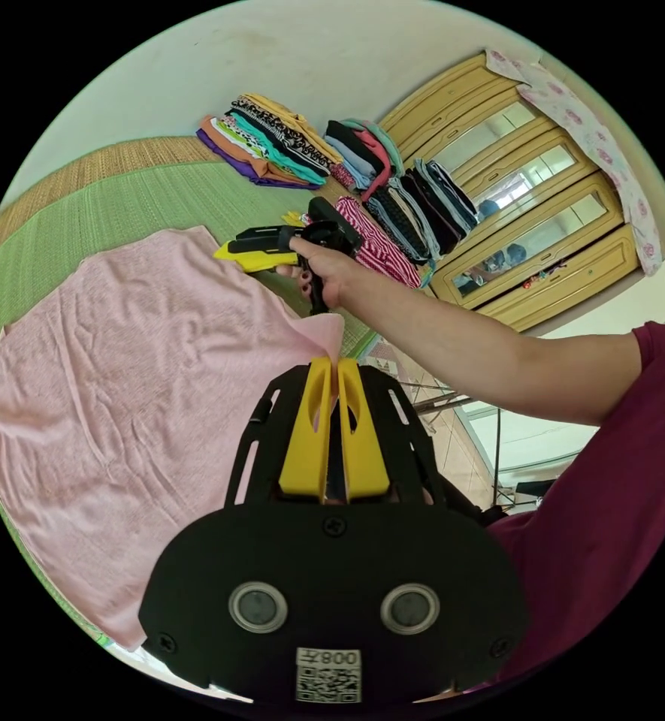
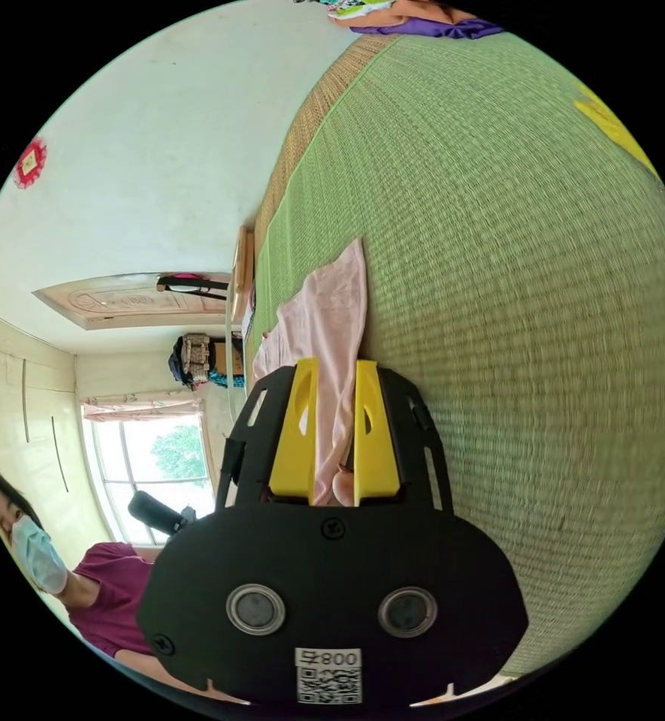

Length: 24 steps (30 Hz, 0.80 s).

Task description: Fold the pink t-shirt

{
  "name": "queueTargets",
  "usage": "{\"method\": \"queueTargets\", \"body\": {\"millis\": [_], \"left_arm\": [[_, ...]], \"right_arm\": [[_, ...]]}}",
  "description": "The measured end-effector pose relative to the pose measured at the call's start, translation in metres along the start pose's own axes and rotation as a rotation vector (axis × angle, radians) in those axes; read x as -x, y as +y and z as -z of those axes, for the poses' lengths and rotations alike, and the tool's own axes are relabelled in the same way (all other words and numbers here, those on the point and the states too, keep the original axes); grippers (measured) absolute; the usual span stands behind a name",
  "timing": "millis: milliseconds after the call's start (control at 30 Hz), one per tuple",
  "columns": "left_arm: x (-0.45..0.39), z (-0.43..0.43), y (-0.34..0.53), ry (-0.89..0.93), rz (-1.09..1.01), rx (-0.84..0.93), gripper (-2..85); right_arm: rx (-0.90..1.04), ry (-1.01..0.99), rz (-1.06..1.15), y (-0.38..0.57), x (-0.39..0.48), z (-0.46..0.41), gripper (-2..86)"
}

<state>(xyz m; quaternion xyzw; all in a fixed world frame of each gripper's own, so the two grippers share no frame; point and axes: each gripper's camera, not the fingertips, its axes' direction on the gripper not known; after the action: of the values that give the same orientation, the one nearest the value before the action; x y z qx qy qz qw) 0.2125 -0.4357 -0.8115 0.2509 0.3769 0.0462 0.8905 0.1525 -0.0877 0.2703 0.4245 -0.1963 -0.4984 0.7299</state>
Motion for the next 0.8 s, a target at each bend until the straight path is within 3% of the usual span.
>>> {"method": "queueTargets", "body": {"millis": [500,800], "left_arm": [[0.042,0.037,0.057,0.068,0.000,-0.047,0.9],[0.076,0.090,0.121,0.097,0.014,-0.124,1.0]], "right_arm": [[-0.006,0.049,0.020,-0.047,0.063,-0.003,1.4],[-0.074,0.027,0.087,-0.054,0.150,0.008,1.0]]}}
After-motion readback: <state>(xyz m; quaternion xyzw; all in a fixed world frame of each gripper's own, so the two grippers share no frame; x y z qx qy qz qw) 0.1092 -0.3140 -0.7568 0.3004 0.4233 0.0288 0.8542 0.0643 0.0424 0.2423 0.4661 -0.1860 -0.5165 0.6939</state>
